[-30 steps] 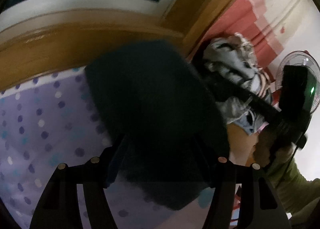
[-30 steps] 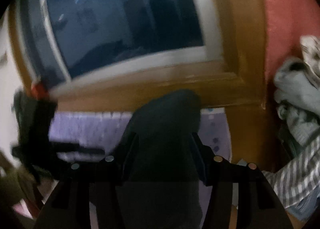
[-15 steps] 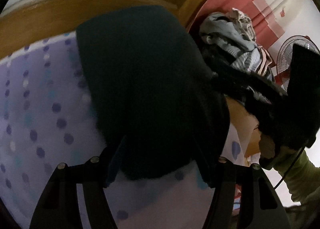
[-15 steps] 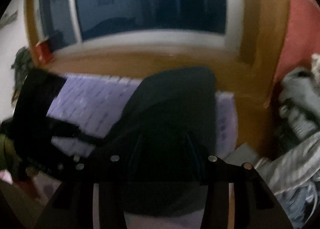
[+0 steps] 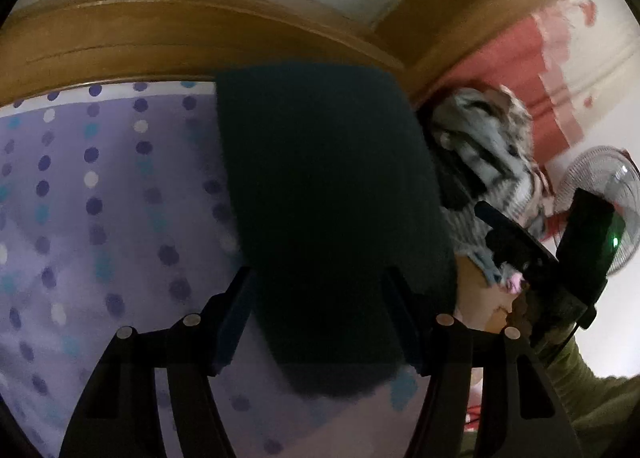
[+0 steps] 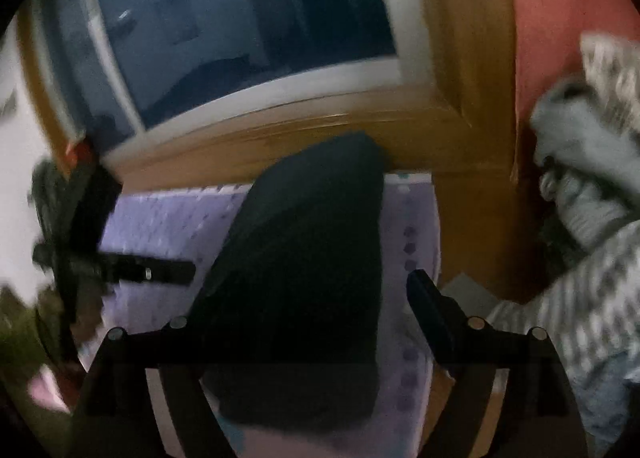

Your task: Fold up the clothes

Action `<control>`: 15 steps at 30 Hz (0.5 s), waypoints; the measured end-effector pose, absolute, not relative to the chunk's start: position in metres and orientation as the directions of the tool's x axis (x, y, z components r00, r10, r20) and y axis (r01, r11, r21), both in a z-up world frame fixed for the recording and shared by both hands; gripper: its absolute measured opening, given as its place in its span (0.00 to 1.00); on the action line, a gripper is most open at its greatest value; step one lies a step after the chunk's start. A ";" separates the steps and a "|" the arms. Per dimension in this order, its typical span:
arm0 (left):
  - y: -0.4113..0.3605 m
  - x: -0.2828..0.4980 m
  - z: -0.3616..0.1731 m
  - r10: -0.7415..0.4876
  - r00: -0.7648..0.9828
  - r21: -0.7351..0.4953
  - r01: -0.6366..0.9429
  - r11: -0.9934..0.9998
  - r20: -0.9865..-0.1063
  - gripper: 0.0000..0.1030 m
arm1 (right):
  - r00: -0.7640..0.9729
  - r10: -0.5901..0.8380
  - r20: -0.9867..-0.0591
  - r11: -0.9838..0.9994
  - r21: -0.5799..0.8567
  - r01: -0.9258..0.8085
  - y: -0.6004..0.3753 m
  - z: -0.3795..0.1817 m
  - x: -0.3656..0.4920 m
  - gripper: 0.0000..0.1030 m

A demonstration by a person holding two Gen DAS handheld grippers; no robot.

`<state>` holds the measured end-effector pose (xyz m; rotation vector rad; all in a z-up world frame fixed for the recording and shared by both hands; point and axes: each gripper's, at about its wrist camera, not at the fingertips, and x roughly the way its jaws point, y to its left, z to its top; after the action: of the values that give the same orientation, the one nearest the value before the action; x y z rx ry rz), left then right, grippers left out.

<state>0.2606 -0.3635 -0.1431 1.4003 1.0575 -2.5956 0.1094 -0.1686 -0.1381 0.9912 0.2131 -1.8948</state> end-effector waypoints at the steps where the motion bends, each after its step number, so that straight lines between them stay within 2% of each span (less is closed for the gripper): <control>1: -0.366 0.258 -0.146 0.301 -0.598 -0.564 0.316 -0.763 -0.743 0.63 | -0.204 -0.674 -0.710 -0.542 0.288 0.789 -0.172 -0.141 0.097 0.80; 4: -0.368 0.253 -0.153 0.322 -0.592 -0.586 0.328 -0.742 -0.739 0.63 | -0.135 -0.679 -0.722 -0.555 0.384 0.738 -0.186 -0.161 0.069 0.80; 7: -0.363 0.248 -0.157 0.312 -0.583 -0.574 0.339 -0.746 -0.750 0.64 | -0.047 -0.724 -0.688 -0.504 0.480 0.718 -0.195 -0.173 0.061 0.80; 15: -0.354 0.237 -0.160 0.260 -0.570 -0.531 0.382 -0.756 -0.779 0.72 | 0.076 -0.742 -0.667 -0.433 0.563 0.704 -0.220 -0.199 0.058 0.83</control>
<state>0.2368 -0.3544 -0.1604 1.4184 1.0649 -2.5020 0.0583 -0.2200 -0.1992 1.2047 -0.0444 -1.6208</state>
